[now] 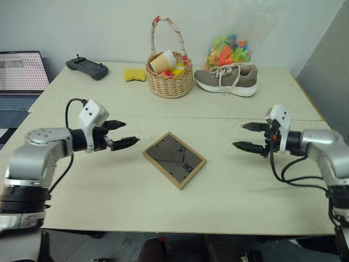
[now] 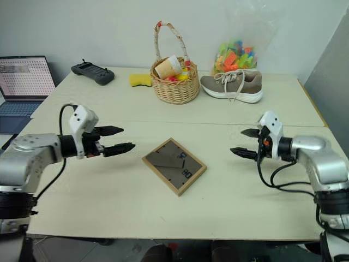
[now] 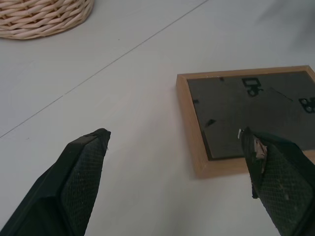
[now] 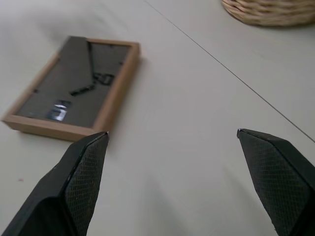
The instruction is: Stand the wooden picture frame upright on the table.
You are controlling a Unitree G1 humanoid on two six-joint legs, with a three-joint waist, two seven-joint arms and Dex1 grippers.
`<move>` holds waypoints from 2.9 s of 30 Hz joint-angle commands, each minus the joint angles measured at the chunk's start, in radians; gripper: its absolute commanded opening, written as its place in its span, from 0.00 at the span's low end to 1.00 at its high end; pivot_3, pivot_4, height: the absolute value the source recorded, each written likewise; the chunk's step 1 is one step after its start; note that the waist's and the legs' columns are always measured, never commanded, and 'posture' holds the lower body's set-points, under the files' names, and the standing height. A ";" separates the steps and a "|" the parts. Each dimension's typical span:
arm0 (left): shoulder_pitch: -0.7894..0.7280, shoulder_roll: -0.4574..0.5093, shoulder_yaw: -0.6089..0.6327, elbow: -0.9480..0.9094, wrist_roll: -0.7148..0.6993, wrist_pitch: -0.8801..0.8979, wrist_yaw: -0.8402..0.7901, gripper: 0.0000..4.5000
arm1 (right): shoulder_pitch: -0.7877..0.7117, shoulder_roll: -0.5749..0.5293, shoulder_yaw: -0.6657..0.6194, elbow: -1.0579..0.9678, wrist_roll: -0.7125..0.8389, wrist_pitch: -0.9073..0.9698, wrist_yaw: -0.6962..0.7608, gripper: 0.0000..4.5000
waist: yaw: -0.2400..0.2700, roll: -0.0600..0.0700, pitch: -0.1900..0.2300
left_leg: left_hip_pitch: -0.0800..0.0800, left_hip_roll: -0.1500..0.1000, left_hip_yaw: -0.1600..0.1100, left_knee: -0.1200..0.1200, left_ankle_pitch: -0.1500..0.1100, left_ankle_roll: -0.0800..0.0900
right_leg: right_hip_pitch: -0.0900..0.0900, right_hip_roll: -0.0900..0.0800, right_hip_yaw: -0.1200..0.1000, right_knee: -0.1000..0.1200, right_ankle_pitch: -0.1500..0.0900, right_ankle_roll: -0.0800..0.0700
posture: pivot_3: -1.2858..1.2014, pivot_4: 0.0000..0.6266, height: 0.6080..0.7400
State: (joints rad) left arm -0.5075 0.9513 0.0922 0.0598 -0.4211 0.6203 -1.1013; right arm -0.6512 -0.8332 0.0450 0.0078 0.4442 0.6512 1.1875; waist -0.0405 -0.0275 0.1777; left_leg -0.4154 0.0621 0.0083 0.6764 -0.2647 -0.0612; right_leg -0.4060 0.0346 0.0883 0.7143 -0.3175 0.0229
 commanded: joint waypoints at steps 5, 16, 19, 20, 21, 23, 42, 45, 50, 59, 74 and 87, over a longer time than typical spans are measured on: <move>-0.029 0.010 0.026 -0.046 -0.005 -0.012 0.008 1.00 | -0.083 0.010 0.061 0.076 -0.036 -0.054 0.087 0.98 | 0.008 -0.001 0.000 | -0.001 0.000 0.000 0.001 0.000 0.000 | -0.001 -0.001 0.000 0.000 0.000 0.000 | 0.52 0.24 1.00; 0.183 0.015 0.170 -0.194 -0.078 0.060 0.069 0.58 | -0.201 0.154 0.126 0.376 -0.175 -0.254 0.068 0.64 | -0.009 0.000 0.001 | 0.000 0.001 -0.001 0.001 -0.001 0.001 | -0.002 -0.001 0.003 0.002 0.000 0.000 | 0.52 0.24 1.00; 0.244 -0.031 0.197 -0.266 -0.077 0.067 0.147 0.44 | -0.241 0.204 0.138 0.462 -0.216 -0.310 0.055 0.48 | -0.013 0.000 0.001 | 0.000 0.001 -0.002 0.001 -0.001 0.001 | -0.002 -0.001 0.002 0.002 0.000 0.000 | 0.52 0.24 1.00; 0.262 -0.046 0.196 -0.284 -0.071 0.062 0.167 0.39 | -0.251 0.218 0.142 0.485 -0.227 -0.329 0.057 0.44 | -0.013 0.000 0.001 | -0.001 0.001 -0.002 0.001 -0.001 0.001 | -0.002 -0.001 0.003 0.002 0.000 0.000 | 0.52 0.24 1.00; 0.277 -0.062 0.193 -0.298 -0.066 0.059 0.185 0.35 | -0.258 0.229 0.146 0.505 -0.238 -0.345 0.059 0.38 | -0.012 0.000 0.001 | -0.001 0.001 -0.001 0.001 -0.001 0.001 | -0.002 -0.002 0.003 0.002 0.000 0.000 | 0.52 0.24 1.00; 0.307 -0.104 0.181 -0.326 -0.063 0.058 0.227 0.25 | -0.264 0.256 0.154 0.540 -0.260 -0.379 0.051 0.27 | -0.011 0.000 0.000 | -0.001 0.001 -0.001 0.001 -0.001 0.001 | -0.002 -0.003 0.003 0.002 0.000 0.000 | 0.52 0.24 1.00; 0.222 -0.442 -0.145 -0.205 0.146 -0.058 0.464 0.01 | 0.069 0.339 0.206 0.026 -0.276 -0.199 -0.056 0.00 | 0.015 -0.001 -0.001 | 0.000 -0.001 -0.006 0.002 -0.001 0.001 | 0.000 -0.003 0.002 0.003 0.000 0.000 | 0.52 0.24 1.00; 0.168 -0.461 -0.189 -0.171 0.155 -0.073 0.424 0.01 | 0.133 0.315 0.207 -0.109 -0.250 -0.117 -0.068 0.00 | 0.015 -0.001 -0.001 | -0.001 -0.001 -0.006 0.002 -0.001 0.001 | 0.000 -0.003 0.002 0.002 0.000 0.000 | 0.52 0.24 1.00; 0.126 -0.464 -0.222 -0.147 0.162 -0.078 0.383 0.01 | 0.174 0.296 0.181 -0.165 -0.243 -0.063 -0.120 0.00 | 0.010 -0.001 -0.001 | -0.001 -0.001 -0.006 0.002 -0.001 0.001 | 0.001 -0.002 0.002 0.002 0.000 0.000 | 0.52 0.24 1.00; 0.080 -0.238 -0.124 -0.111 0.065 -0.018 0.151 0.01 | 0.126 0.185 0.047 -0.055 -0.234 -0.087 -0.165 0.00 | 0.008 -0.001 -0.001 | 0.000 -0.001 -0.005 0.002 -0.001 0.001 | 0.000 -0.001 0.001 0.002 0.000 0.000 | 0.52 0.24 1.00; -0.117 -0.189 0.042 0.181 -0.398 0.875 0.037 0.64 | 0.136 0.209 0.081 0.116 -0.300 -0.229 -0.204 0.00 | 0.001 -0.001 0.000 | -0.001 0.000 -0.006 0.002 -0.001 0.001 | 0.000 0.000 -0.002 0.002 0.000 0.000 | 0.52 0.24 1.00; -0.097 -0.360 -0.068 0.241 -0.349 0.781 0.074 0.99 | 0.177 0.365 0.213 -0.026 -0.299 -0.158 -0.248 0.00 | 0.004 -0.001 0.000 | 0.000 0.000 -0.006 0.003 0.000 0.000 | 0.000 -0.001 0.000 0.004 0.000 0.000 | 0.52 0.24 1.00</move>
State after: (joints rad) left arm -0.6075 0.6098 0.0350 0.3117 -0.7641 1.4116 -1.0240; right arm -0.4569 -0.4891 0.2482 0.0235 0.1349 0.4876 0.9506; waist -0.0361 -0.0288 0.1772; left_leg -0.4155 0.0620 0.0027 0.6790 -0.2648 -0.0610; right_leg -0.4063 0.0339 0.0881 0.7180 -0.3174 0.0228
